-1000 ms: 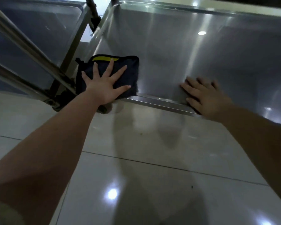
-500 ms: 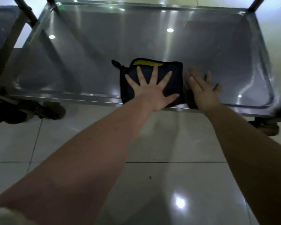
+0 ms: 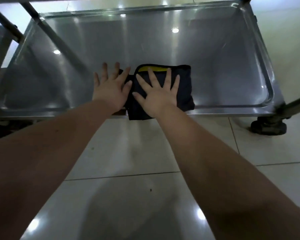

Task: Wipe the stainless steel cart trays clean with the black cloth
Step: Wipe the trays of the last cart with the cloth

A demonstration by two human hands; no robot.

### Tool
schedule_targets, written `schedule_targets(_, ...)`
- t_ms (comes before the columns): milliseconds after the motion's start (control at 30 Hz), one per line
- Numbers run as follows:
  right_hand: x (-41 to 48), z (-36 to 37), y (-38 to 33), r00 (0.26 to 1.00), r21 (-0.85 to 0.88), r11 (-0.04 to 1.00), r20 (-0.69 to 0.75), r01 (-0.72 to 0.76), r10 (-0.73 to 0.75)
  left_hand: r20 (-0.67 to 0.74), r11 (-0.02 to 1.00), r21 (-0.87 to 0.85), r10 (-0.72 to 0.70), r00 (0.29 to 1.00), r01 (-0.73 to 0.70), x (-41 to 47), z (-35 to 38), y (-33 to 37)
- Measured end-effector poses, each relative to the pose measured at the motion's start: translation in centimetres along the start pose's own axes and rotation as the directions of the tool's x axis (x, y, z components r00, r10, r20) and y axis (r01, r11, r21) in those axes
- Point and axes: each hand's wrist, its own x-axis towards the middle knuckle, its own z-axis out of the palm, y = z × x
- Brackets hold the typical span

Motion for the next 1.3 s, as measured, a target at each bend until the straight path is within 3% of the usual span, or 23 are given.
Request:
schedule_targets(133, -0.1, -0.2, 5.0, 0.997, -0.036, 0.998, -0.066, -0.049, 0.046, 0.074, 0.999, -0.013, 0.049, 0.996, -0.048, 1.1, 1.3, 1.9)
schedule_targets(300, -2.5, -1.8, 20.1, 0.962, -0.048, 0.964, -0.1, -0.26, 0.254, 0.04, 1.0, 0.001, 0.009, 0.999, -0.009, 0.8, 2.5, 2.3)
schedule_targets(400, -4.6, -2.5, 25.5, 0.944, -0.115, 0.938, -0.087, -0.327, 0.318, 0.033, 1.0, 0.008, 0.014, 0.999, -0.014, 0.6, 2.6, 2.5)
schedule_targets(533, -3.8, -2.1, 22.4, 0.93, -0.053, 0.933, -0.111, -0.357, 0.35, 0.024, 1.0, 0.026, -0.001, 1.0, 0.0, 0.5, 2.9, 2.8)
schedule_targets(767, 0.1, -0.2, 4.8, 0.996, -0.061, 0.996, -0.065, -0.059, 0.055, -0.053, 0.999, 0.005, -0.044, 0.998, 0.044, 0.5, 3.1, 1.9)
schedule_targets(900, -0.6, -0.3, 9.4, 0.992, -0.063, 0.996, -0.119, -0.056, 0.048, -0.031, 0.999, -0.006, -0.054, 0.998, 0.054, 0.5, 3.0, 1.7)
schedule_targets(1100, -4.0, -1.9, 23.6, 0.916, -0.023, 0.923, -0.141, -0.383, 0.377, -0.043, 0.999, -0.009, -0.043, 0.998, 0.042, 0.4, 3.1, 2.2)
schedule_targets(1200, -4.2, -1.8, 23.2, 0.899, -0.049, 0.902, -0.128, -0.429, 0.42, -0.025, 0.999, 0.009, -0.048, 0.999, 0.048, 0.4, 3.3, 2.5)
schedule_targets(1300, -3.2, -1.4, 17.0, 0.927, -0.028, 0.93, -0.095, -0.367, 0.363, -0.01, 0.999, -0.004, -0.048, 0.999, 0.048, 0.5, 3.1, 2.5)
